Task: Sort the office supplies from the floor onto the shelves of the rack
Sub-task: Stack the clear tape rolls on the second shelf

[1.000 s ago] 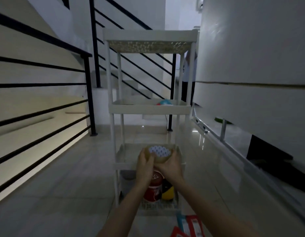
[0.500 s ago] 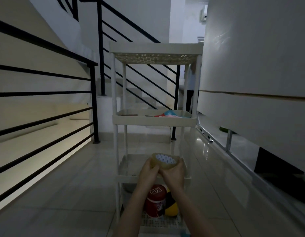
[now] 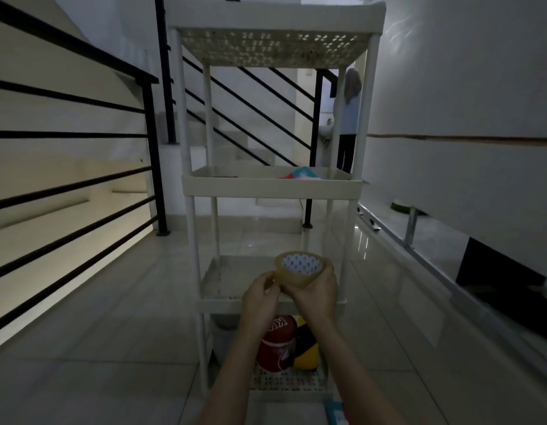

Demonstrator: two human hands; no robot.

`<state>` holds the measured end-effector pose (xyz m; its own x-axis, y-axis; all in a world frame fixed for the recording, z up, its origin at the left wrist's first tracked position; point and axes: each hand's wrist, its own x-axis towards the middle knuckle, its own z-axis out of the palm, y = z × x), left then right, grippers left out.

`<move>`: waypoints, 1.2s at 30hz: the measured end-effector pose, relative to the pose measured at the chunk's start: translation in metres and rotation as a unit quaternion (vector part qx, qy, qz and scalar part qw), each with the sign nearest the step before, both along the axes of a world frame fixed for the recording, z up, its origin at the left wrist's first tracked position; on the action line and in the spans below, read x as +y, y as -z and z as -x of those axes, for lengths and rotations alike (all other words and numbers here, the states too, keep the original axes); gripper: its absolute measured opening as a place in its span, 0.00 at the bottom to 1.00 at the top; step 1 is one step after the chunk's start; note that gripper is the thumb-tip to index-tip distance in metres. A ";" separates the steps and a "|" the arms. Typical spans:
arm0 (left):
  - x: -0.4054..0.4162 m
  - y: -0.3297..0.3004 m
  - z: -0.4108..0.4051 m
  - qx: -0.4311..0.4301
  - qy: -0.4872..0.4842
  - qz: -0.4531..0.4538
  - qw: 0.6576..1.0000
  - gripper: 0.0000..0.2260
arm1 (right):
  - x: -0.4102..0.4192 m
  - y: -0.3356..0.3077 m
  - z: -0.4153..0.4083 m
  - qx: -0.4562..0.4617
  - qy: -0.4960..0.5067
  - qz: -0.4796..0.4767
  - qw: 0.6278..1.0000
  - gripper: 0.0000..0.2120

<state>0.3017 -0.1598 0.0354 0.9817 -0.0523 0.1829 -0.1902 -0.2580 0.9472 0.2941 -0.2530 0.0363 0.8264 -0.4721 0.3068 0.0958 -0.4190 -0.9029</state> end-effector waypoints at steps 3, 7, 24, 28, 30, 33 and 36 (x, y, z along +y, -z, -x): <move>-0.006 0.011 -0.009 -0.024 0.045 -0.066 0.997 0.19 | -0.009 0.008 -0.011 0.018 0.002 0.041 0.999 0.49; -0.017 0.032 -0.022 -0.049 0.051 -0.148 0.986 0.20 | -0.014 0.021 -0.023 0.055 0.004 0.114 0.992 0.50; -0.040 0.063 -0.024 -0.089 0.073 -0.456 0.883 0.28 | -0.023 0.047 -0.036 0.175 0.023 0.251 0.952 0.22; -0.031 0.062 -0.021 -0.078 0.101 -0.460 0.879 0.30 | -0.022 0.045 -0.038 0.224 0.036 0.319 0.920 0.19; -0.025 0.057 -0.017 -0.065 0.120 -0.457 0.879 0.31 | -0.022 0.040 -0.032 0.247 0.016 0.345 0.905 0.20; -0.014 0.050 -0.013 -0.062 0.154 -0.463 0.871 0.28 | -0.019 0.036 -0.019 0.274 -0.029 0.440 0.855 0.17; 0.004 0.043 0.001 -0.049 0.219 -0.482 0.847 0.19 | -0.004 0.030 0.005 0.297 -0.138 0.497 0.803 0.17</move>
